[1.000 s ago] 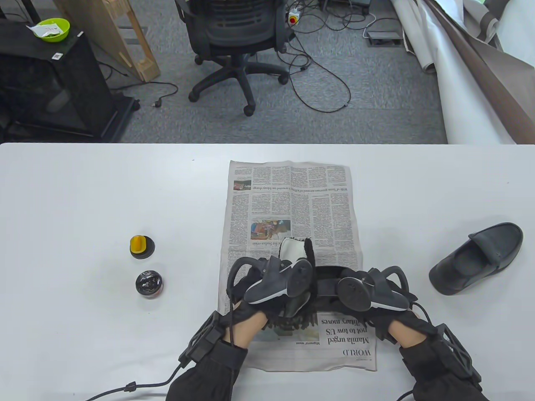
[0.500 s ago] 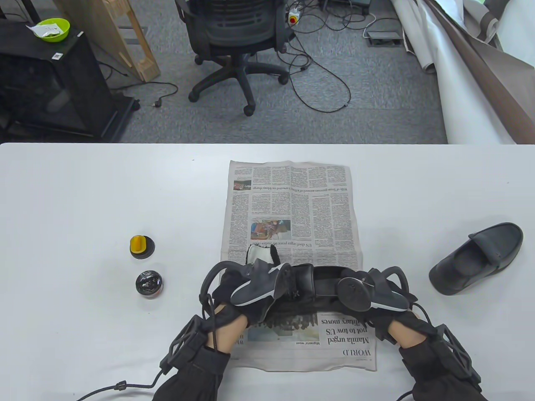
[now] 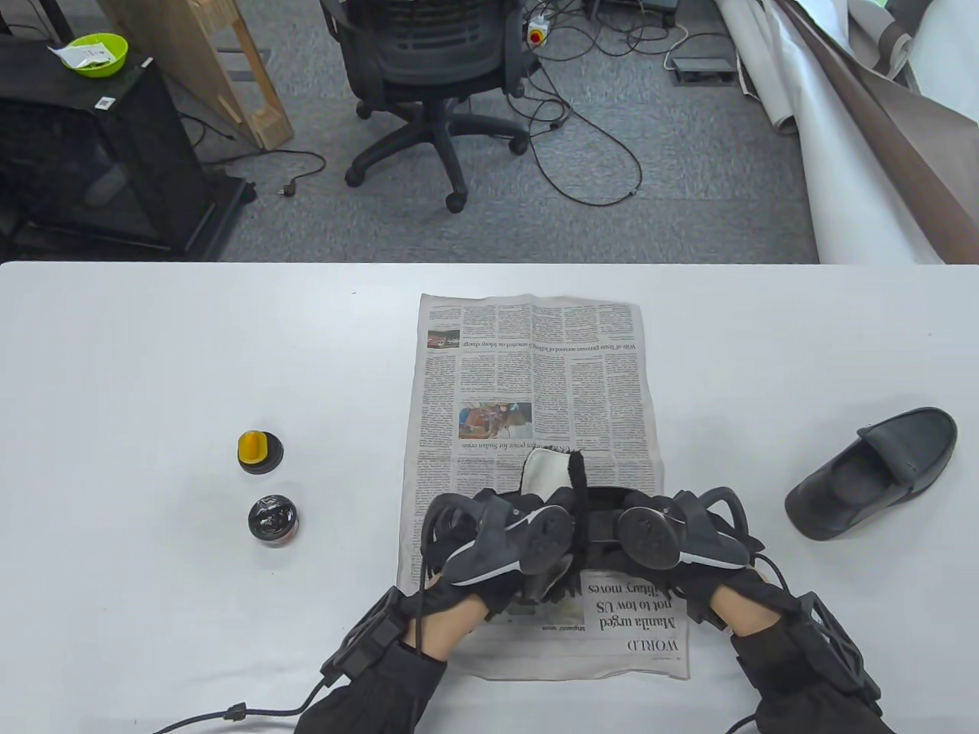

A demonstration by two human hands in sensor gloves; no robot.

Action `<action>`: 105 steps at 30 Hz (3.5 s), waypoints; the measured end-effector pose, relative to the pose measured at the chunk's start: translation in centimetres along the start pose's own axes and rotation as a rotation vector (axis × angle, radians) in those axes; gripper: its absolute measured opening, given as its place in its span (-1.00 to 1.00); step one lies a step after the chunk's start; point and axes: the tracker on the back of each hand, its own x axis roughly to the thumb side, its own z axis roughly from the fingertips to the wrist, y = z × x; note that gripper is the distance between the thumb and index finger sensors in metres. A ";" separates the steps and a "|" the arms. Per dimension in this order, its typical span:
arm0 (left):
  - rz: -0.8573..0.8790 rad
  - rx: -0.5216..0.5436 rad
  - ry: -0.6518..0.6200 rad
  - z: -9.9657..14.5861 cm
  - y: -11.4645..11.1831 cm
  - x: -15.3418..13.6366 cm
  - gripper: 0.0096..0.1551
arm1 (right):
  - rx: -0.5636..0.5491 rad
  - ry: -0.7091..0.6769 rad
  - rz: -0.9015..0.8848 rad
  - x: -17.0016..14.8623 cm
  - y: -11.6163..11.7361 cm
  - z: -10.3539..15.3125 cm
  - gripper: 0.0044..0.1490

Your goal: Dip and apply built-in sponge shoe polish on shoes

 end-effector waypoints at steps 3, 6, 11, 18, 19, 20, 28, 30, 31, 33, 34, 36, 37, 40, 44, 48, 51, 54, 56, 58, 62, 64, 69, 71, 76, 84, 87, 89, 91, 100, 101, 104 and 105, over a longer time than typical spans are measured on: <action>-0.106 0.008 -0.002 0.1 -0.6 0.6 -0.33 | -0.001 0.004 0.008 0.1 0.0 0.0 -0.48; -0.057 -0.053 0.014 0.3 -0.7 0.1 -0.34 | 0.001 0.000 -0.002 0.0 0.0 0.0 -0.49; -0.079 -0.103 0.035 0.9 -0.8 -1.2 -0.35 | -0.001 0.001 0.007 0.1 0.0 0.0 -0.48; -0.187 -0.230 0.110 1.5 -1.0 -4.2 -0.35 | 0.002 0.004 0.005 0.1 0.0 0.0 -0.49; -0.199 -0.261 0.135 1.5 -0.9 -4.8 -0.35 | 0.007 0.003 0.000 0.0 0.0 -0.1 -0.49; -0.213 -0.277 0.146 1.5 -0.8 -5.2 -0.35 | 0.009 0.004 -0.001 0.0 0.0 -0.1 -0.48; -0.117 -0.189 0.106 1.8 0.0 -4.3 -0.33 | 0.009 0.003 0.005 0.1 0.0 -0.1 -0.48; 0.019 -0.110 0.035 1.9 0.3 -2.8 -0.33 | 0.008 0.005 0.008 0.1 0.0 0.0 -0.48; 0.073 -0.054 0.009 1.9 0.3 -2.0 -0.33 | 0.009 0.002 0.006 0.0 0.0 -0.1 -0.48; 0.075 0.022 0.003 1.9 -0.1 -0.7 -0.33 | 0.012 0.001 -0.001 0.0 0.0 -0.1 -0.47; 0.048 0.044 0.006 1.9 -0.4 -0.2 -0.32 | 0.011 0.002 0.001 0.0 0.0 -0.1 -0.48; -0.044 0.034 0.018 1.8 -1.1 0.4 -0.28 | 0.009 0.004 0.007 0.1 0.0 0.0 -0.49; -0.060 0.034 0.019 1.8 -1.3 0.5 -0.27 | 0.009 0.003 0.007 0.1 0.0 0.0 -0.47; -0.035 0.009 0.042 2.0 -1.4 0.5 -0.27 | 0.013 -0.002 -0.003 0.0 0.0 -0.1 -0.47; -0.103 -0.015 0.043 2.3 -1.4 0.4 -0.27 | 0.012 -0.002 0.000 0.0 0.0 -0.2 -0.48; -0.146 -0.087 0.050 2.4 -1.3 0.0 -0.27 | 0.012 0.001 0.002 0.1 0.0 -0.1 -0.48; -0.179 -0.115 0.010 2.3 -1.3 -0.6 -0.27 | 0.012 0.001 -0.001 0.0 0.0 -0.1 -0.48; -0.191 -0.180 0.025 2.3 -1.3 -1.7 -0.28 | 0.012 0.004 -0.001 0.1 0.0 -0.1 -0.48; -0.255 -0.213 0.042 2.4 -1.2 -2.4 -0.28 | 0.012 0.006 0.001 0.1 0.0 -0.1 -0.49; -0.270 -0.251 0.064 2.4 -1.1 -3.3 -0.28 | 0.014 0.004 -0.002 0.0 0.0 -0.1 -0.48; -0.278 -0.304 0.128 2.2 -0.8 -5.2 -0.29 | 0.013 0.005 0.000 0.0 0.0 -0.1 -0.48; -0.281 -0.325 0.156 2.1 -0.5 -6.0 -0.29 | 0.015 0.001 -0.001 0.0 0.0 -0.1 -0.48; -0.295 -0.229 0.158 2.2 -0.2 -6.3 -0.29 | 0.015 0.003 -0.001 0.0 0.0 -0.1 -0.49; -0.283 -0.128 0.095 2.0 0.2 -5.0 -0.29 | 0.017 0.002 -0.004 -0.1 0.0 -0.1 -0.49; 0.061 0.032 0.035 0.5 0.7 -1.0 -0.26 | 0.016 0.002 0.001 0.0 0.1 -0.1 -0.49; 0.029 -0.125 0.152 -0.8 -0.7 -1.3 -0.23 | 0.023 -0.001 -0.005 0.0 0.1 -0.2 -0.49; -0.051 -0.197 0.180 -0.7 -1.0 -2.9 -0.24 | 0.025 0.001 -0.009 0.0 0.1 -0.2 -0.48; -0.055 -0.239 0.209 -0.5 -1.1 -3.9 -0.24 | 0.024 0.006 -0.003 0.0 0.1 -0.2 -0.48; -0.110 -0.288 0.233 -0.2 -1.2 -5.2 -0.25 | 0.023 0.007 -0.004 0.0 0.1 -0.2 -0.48; -0.047 -0.374 0.335 0.7 -1.1 -9.5 -0.26 | 0.025 0.013 -0.001 0.0 0.1 -0.2 -0.48; -0.072 -0.378 0.341 0.8 -0.9 -9.6 -0.26 | 0.026 0.014 0.000 0.0 0.1 -0.2 -0.48; -0.112 -0.283 0.301 0.7 0.0 -8.6 -0.28 | 0.029 0.010 -0.001 0.0 0.1 -0.2 -0.48; -0.075 -0.252 0.278 0.6 0.3 -8.0 -0.28 | 0.029 0.008 -0.002 0.0 0.1 -0.2 -0.48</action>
